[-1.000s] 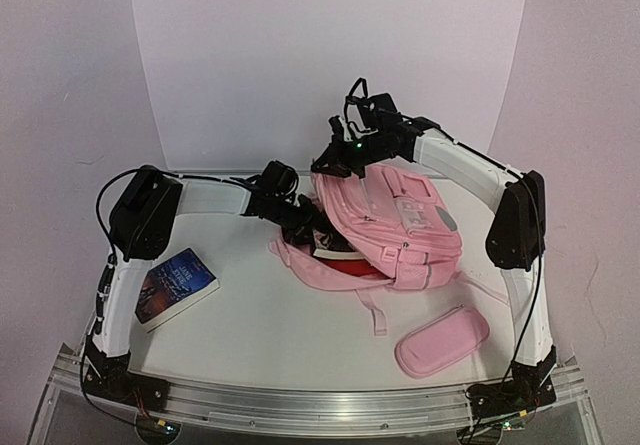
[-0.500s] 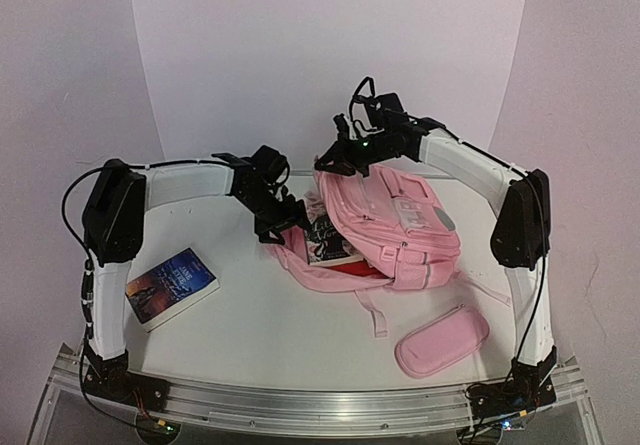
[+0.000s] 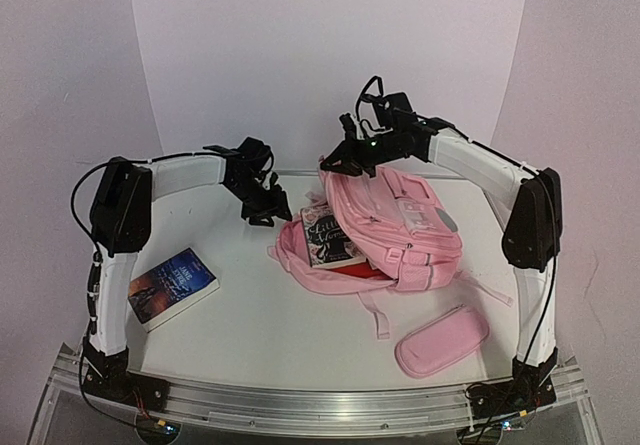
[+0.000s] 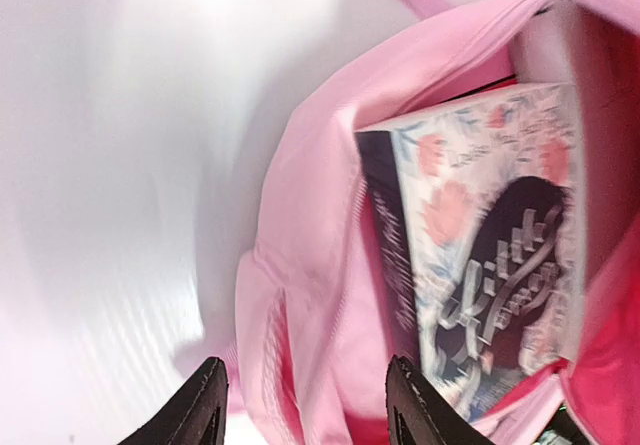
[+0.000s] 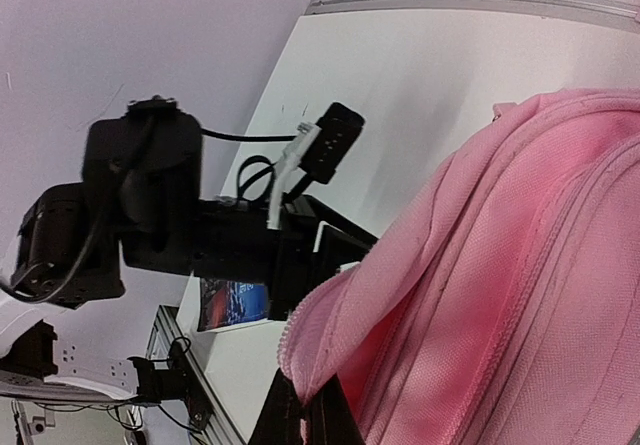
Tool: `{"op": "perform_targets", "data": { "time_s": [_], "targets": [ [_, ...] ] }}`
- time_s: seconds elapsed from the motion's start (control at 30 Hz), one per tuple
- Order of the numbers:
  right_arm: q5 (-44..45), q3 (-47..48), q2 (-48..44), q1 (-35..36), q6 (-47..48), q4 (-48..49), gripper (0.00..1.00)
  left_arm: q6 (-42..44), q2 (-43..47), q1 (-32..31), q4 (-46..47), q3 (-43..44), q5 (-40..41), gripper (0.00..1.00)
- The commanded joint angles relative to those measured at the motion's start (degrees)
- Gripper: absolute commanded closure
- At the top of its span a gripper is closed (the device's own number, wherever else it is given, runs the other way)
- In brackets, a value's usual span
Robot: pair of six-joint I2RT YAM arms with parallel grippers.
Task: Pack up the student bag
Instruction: Place the book in the student bag.
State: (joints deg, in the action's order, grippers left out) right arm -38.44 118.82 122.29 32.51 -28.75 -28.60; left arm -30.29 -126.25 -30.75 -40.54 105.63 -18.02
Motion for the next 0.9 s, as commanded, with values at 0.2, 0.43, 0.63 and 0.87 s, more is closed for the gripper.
{"op": "perform_targets", "data": {
  "time_s": [0.2,0.43,0.63,0.87],
  "targets": [
    [-2.9,-2.7,-7.6,-0.3,0.6,3.4,1.0,8.2,-8.3,-0.4,-1.2,11.0,2.9,0.46],
    [-3.3,-4.2,-8.5,-0.4,0.5,3.3,1.0,17.0,-12.4,-1.8,-5.3,16.5,3.3,0.39],
    [-3.7,-4.7,-8.6,-0.4,0.3,3.3,1.0,22.8,-11.7,-3.5,-6.0,13.8,10.3,0.37],
    [-4.2,-5.9,-8.7,-0.6,-0.1,3.1,1.0,25.8,-11.7,-3.9,-5.0,13.7,20.9,0.55]
  ]
}}
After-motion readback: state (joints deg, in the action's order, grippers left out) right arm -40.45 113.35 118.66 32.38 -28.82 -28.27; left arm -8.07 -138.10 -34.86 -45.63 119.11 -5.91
